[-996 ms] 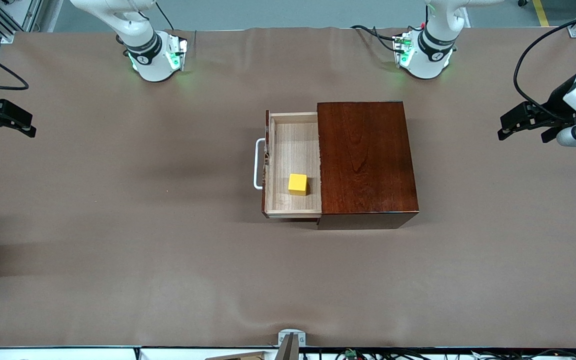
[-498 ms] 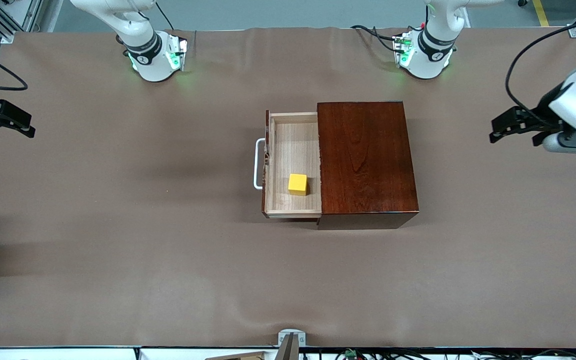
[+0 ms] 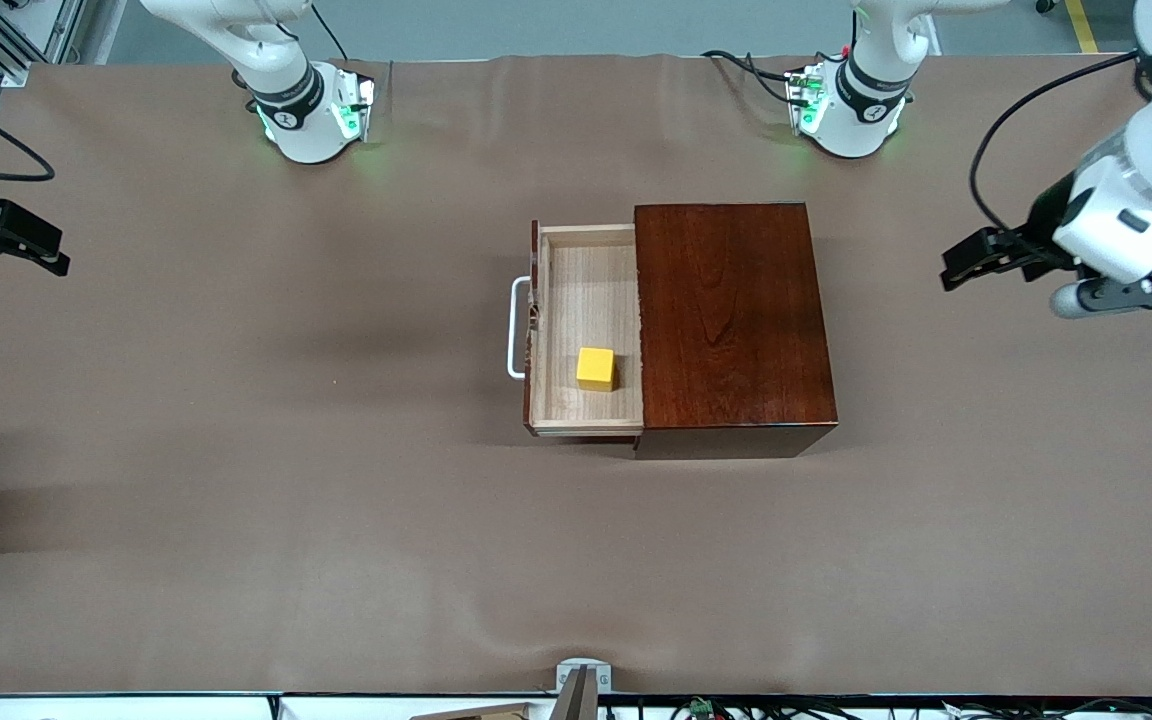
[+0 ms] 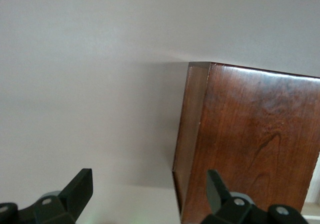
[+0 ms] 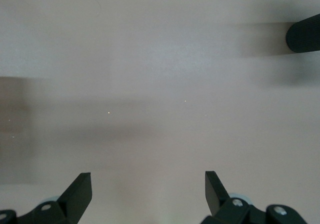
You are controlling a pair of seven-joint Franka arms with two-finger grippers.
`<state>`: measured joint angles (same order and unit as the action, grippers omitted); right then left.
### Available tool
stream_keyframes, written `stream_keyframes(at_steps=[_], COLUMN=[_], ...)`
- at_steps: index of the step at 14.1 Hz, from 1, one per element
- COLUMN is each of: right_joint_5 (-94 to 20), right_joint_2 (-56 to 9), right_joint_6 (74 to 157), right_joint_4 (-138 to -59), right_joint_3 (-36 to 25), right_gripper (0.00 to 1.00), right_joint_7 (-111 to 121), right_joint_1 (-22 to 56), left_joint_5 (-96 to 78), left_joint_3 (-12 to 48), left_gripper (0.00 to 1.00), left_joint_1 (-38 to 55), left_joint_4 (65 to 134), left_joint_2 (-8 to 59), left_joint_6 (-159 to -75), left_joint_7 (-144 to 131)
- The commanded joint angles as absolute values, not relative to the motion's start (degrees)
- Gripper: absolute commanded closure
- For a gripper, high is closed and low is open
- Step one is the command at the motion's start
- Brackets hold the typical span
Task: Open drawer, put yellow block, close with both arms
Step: 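Move the left gripper down to the front of the open drawer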
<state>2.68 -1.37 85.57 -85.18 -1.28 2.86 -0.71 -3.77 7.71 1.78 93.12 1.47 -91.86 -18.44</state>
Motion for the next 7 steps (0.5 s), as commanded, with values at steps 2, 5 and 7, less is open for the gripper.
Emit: stream_keyframes(at_steps=[2,5,7], right_joint_5=[2.11,1.32,1.32], right_joint_2=[-0.7,-0.7,-0.7], right_joint_6=[85.61,85.52,85.6], right_joint_4=[-85.17,-85.17,-85.08], right_joint_3=[-0.26,-0.26,-0.26], right_gripper=[0.0,0.0,0.0], right_joint_7=[2.29,2.29,2.29], right_joint_1=[-2.2,-2.72,-2.81], left_joint_5=[-3.78,-3.78,-3.78], left_joint_3=[12.29,15.11,17.48], left_gripper=[0.0,0.0,0.0], left_joint_1=[2.73,3.07,5.44], left_joint_4=[91.23,91.14,91.14], left_joint_2=[3.25,3.16,3.34], left_joint_6=[-91.06,-90.88,-90.97], left_joint_7=[-31.43,-40.31,-49.43])
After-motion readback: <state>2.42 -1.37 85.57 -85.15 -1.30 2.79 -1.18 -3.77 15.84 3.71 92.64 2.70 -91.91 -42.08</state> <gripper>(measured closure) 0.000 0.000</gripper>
